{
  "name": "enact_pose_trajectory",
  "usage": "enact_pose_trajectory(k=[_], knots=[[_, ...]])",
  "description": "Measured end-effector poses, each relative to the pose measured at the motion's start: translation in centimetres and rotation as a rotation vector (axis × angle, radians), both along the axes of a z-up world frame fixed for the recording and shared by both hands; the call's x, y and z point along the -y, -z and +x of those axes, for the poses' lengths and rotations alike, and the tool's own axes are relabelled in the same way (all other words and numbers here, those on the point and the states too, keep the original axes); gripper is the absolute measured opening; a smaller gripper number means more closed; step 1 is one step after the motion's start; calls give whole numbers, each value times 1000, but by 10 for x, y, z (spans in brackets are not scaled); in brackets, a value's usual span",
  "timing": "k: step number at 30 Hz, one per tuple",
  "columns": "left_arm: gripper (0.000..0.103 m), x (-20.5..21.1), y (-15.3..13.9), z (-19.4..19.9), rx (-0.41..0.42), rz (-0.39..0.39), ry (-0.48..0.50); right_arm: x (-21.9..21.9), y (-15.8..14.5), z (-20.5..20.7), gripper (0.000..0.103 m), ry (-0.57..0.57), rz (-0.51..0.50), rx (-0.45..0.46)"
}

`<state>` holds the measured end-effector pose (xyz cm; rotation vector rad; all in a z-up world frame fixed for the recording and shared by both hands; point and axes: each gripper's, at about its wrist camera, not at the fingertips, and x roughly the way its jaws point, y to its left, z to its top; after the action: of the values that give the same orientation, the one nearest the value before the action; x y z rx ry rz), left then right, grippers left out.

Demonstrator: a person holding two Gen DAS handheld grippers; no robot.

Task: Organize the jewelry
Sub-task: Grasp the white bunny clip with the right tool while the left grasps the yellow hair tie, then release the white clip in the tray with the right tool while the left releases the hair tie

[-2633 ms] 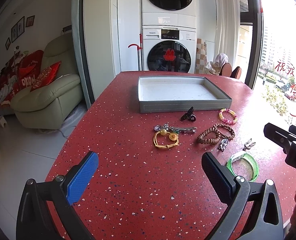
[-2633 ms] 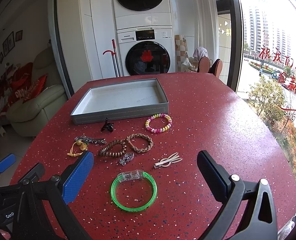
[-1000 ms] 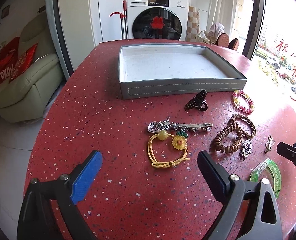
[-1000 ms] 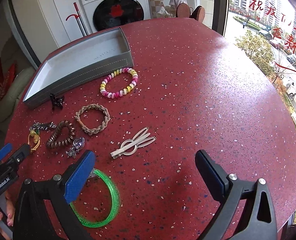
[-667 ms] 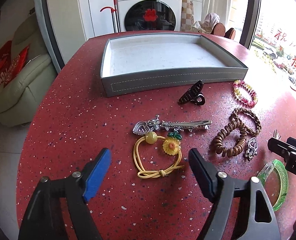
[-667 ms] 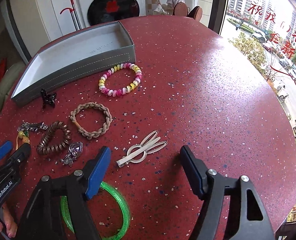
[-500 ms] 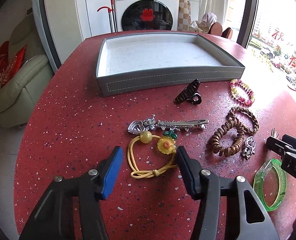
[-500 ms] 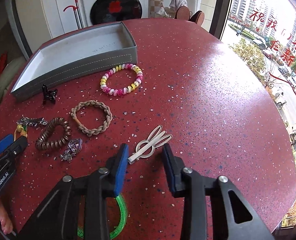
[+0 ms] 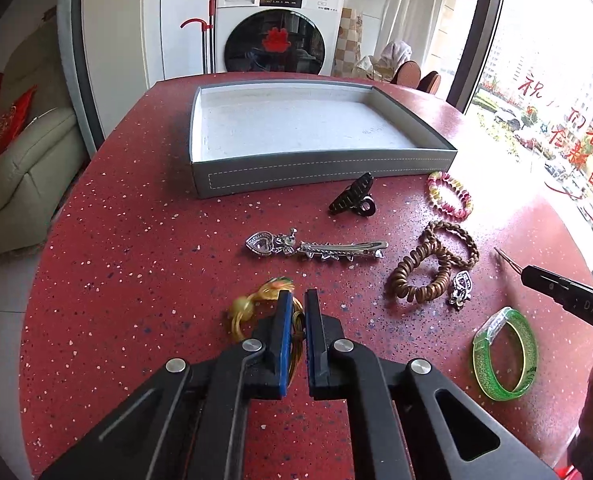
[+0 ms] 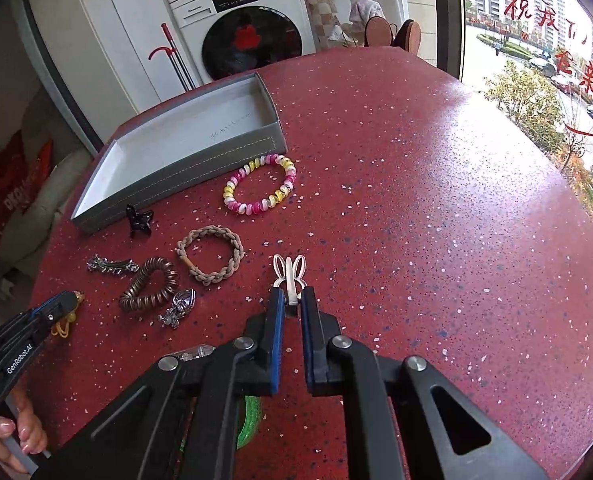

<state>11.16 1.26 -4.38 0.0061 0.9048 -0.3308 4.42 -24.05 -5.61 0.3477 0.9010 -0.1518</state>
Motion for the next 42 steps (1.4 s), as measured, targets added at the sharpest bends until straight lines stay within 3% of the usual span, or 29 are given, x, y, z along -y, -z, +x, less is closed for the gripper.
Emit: enact_pose_trajectory(k=[13, 20, 31, 42], knots=[[24, -14, -38, 7, 36, -60, 9, 0, -34, 20, 9, -56, 55, 75], [24, -10, -61, 30, 73, -71, 18, 1, -62, 52, 9, -93, 59, 123], [24, 20, -86, 115, 134, -35, 25, -12, -81, 160, 9, -173, 15, 158], [24, 38, -51, 212, 111, 28, -30, -15, -48, 251, 9, -184, -20, 114]])
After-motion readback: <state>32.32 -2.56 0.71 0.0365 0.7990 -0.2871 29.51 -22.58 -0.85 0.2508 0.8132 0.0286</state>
